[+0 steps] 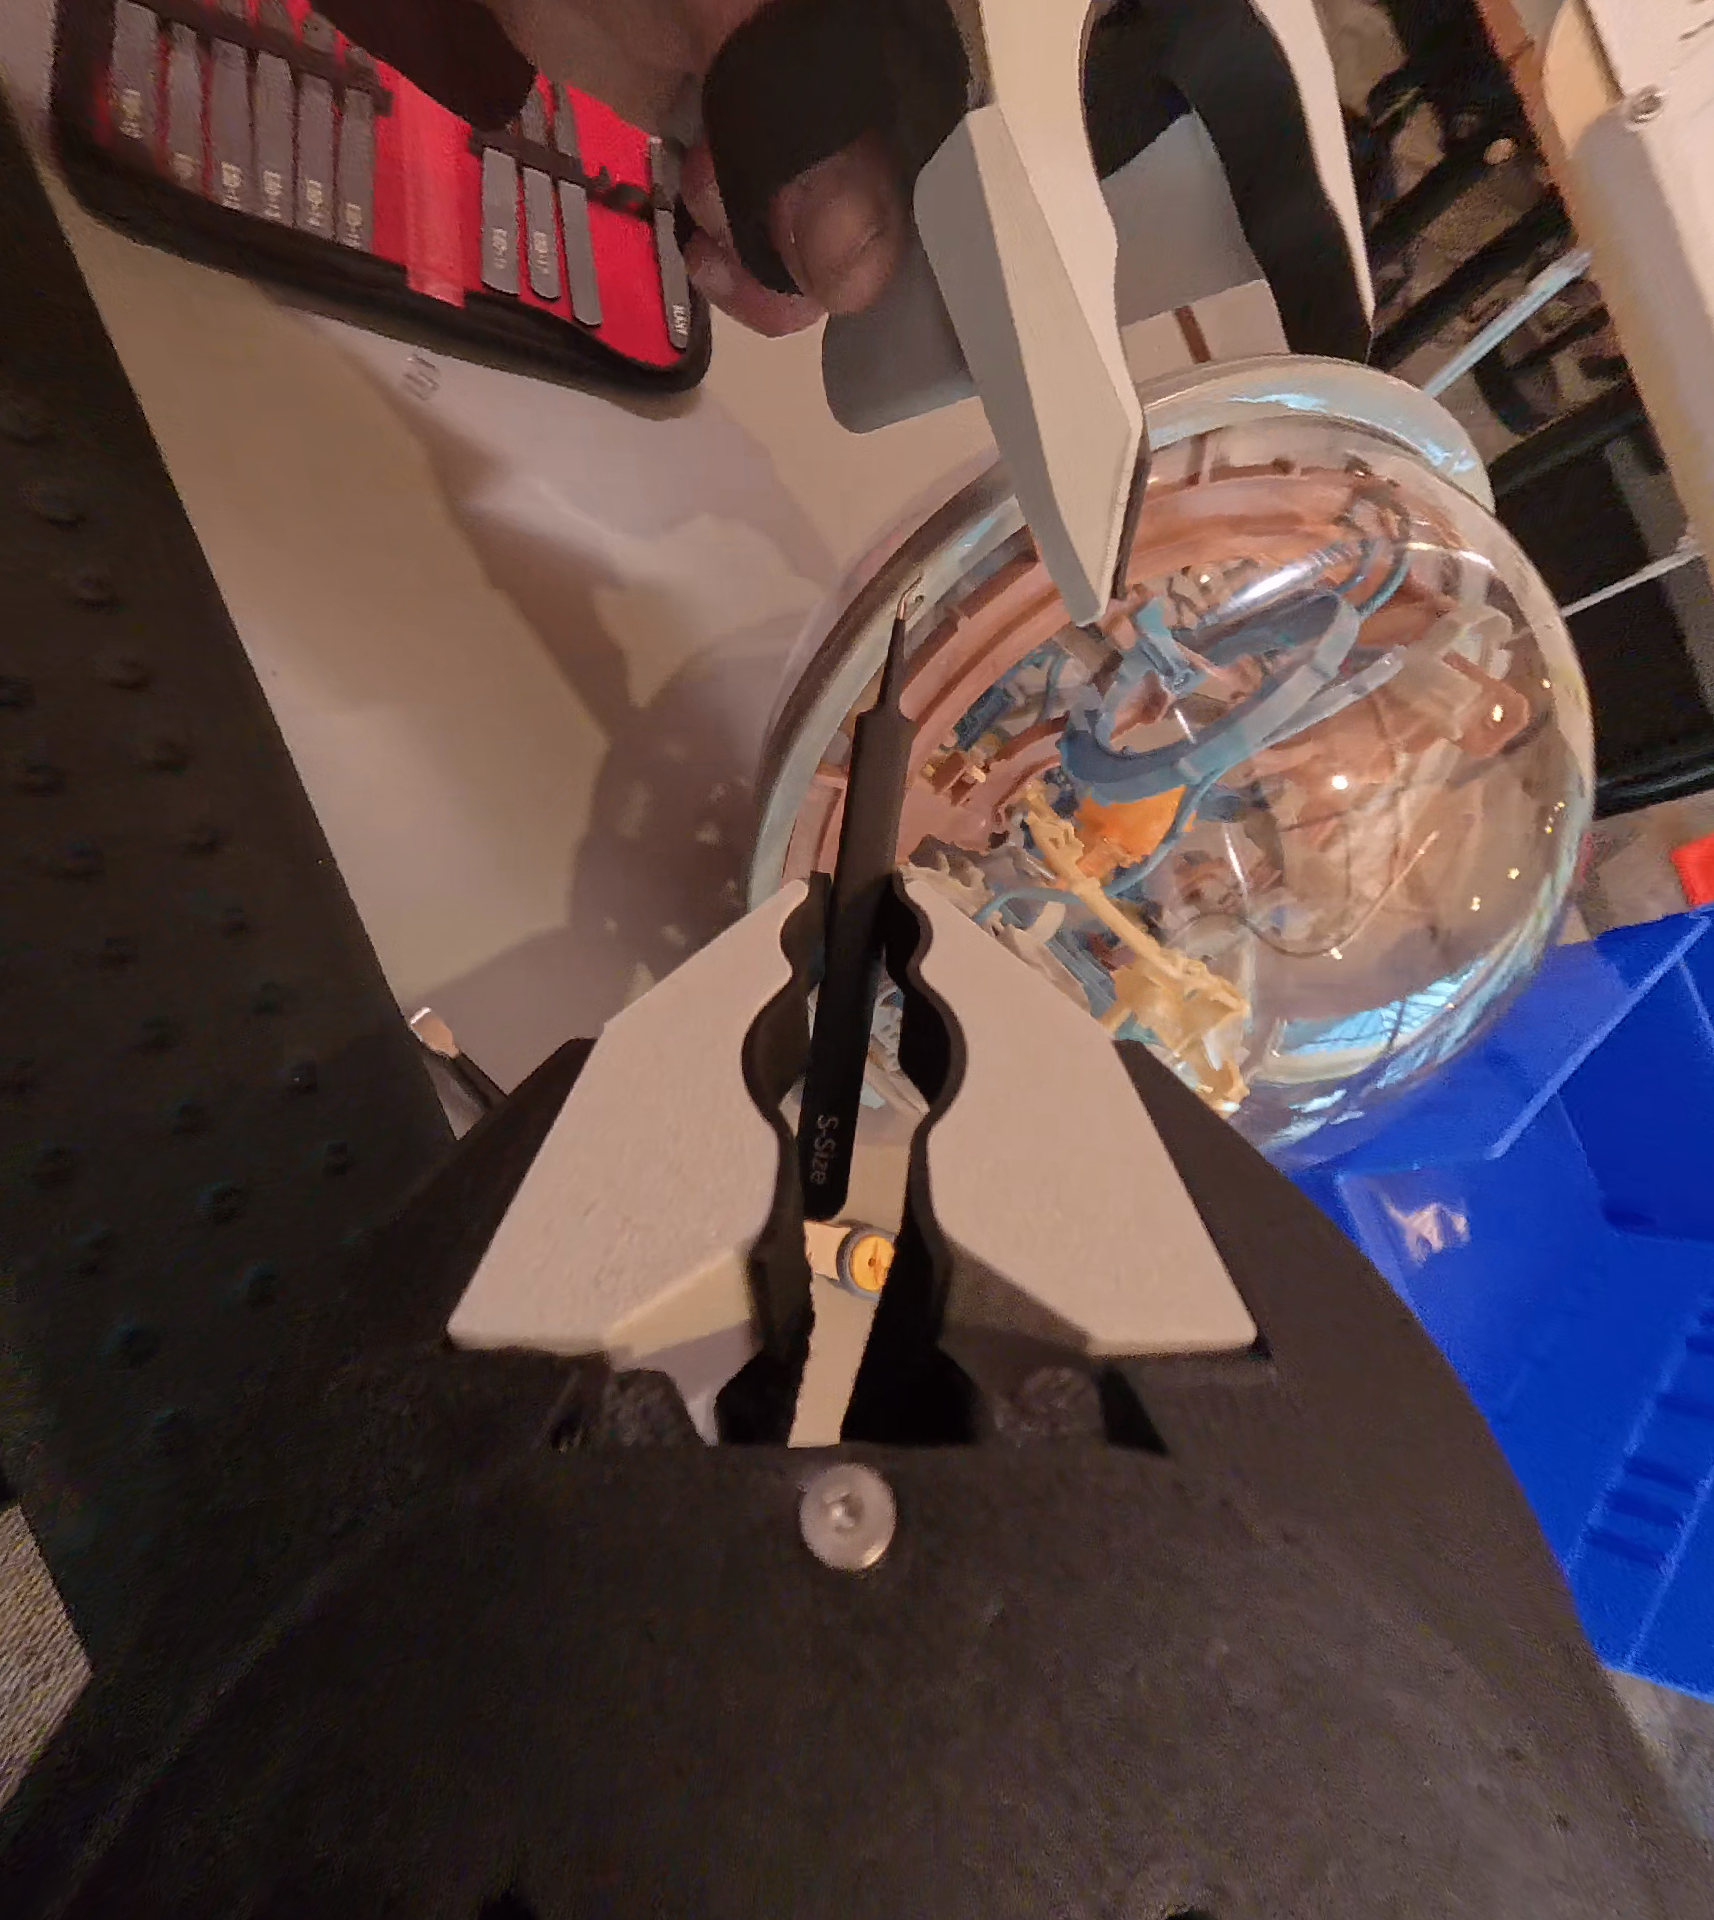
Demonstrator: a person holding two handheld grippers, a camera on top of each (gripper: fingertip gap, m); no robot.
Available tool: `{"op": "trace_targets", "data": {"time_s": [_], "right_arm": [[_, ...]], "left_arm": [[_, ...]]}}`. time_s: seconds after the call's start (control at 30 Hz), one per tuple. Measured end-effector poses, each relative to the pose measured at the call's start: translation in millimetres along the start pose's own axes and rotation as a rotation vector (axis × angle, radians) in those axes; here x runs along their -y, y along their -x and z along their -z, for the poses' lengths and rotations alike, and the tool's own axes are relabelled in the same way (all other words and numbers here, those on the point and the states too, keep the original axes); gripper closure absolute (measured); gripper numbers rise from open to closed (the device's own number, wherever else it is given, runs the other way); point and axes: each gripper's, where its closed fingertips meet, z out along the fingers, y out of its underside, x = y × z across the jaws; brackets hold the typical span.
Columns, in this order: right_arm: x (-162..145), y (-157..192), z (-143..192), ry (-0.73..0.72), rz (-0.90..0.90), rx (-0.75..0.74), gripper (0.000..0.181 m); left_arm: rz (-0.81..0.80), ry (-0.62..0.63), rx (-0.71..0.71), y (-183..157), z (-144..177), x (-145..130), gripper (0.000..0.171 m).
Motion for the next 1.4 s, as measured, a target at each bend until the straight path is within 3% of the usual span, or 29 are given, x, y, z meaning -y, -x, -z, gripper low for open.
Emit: {"op": "trace_targets", "data": {"time_s": [0.13,0.33,0.43,0.57,0.67,0.73,0.8,1.0,1.13,1.23,1.4], "right_arm": [[-2.0,-7.3,-1.6,0.098,0.051,0.07,0.174],[-6.5,-8.3,-6.4,0.108,0.006,0.165,0.174],[-7.0,-1.5,-10.8,0.1,-0.021,0.188,0.174],[-5.7,2.4,-16.9,0.11,-0.035,0.201,0.174],[-2.5,4.0,-19.1,0.12,-0.016,0.204,0.174],[-0.9,6.1,-20.5,0.129,-0.01,0.208,0.174],[-0.5,7.7,-21.5,0.136,-0.018,0.213,0.174],[-1.0,8.2,-19.1,0.141,-0.039,0.208,0.174],[-1.7,7.1,-20.9,0.131,-0.051,0.187,0.174],[8.4,0.5,-16.2,0.043,-0.125,0.164,0.171],[6.2,-5.4,0.6,-0.112,-0.498,0.267,0.15]], "left_arm": [[-0.016,0.021,0.013,3.0,-2.6,-5.0,0.066],[-0.014,0.018,0.006,1.9,1.7,-9.8,0.064],[-0.119,-0.007,0.049,-3.8,13.9,-5.5,0.061],[-0.374,-0.026,0.117,-32.9,29.0,0.1,0.074],[-0.543,0.002,0.119,-61.0,29.3,-9.8,0.097],[-0.558,0.057,0.085,-72.4,21.7,-25.7,0.103],[-0.592,0.101,0.06,-78.0,14.9,-41.2,0.122],[-0.692,0.164,0.127,-76.9,1.7,-54.6,0.161],[-0.692,0.165,0.152,-73.1,1.0,-55.3,0.164],[-0.686,0.142,0.193,-67.8,2.9,-51.8,0.164],[-0.723,0.095,0.22,-68.3,6.0,-50.8,0.165]]}}
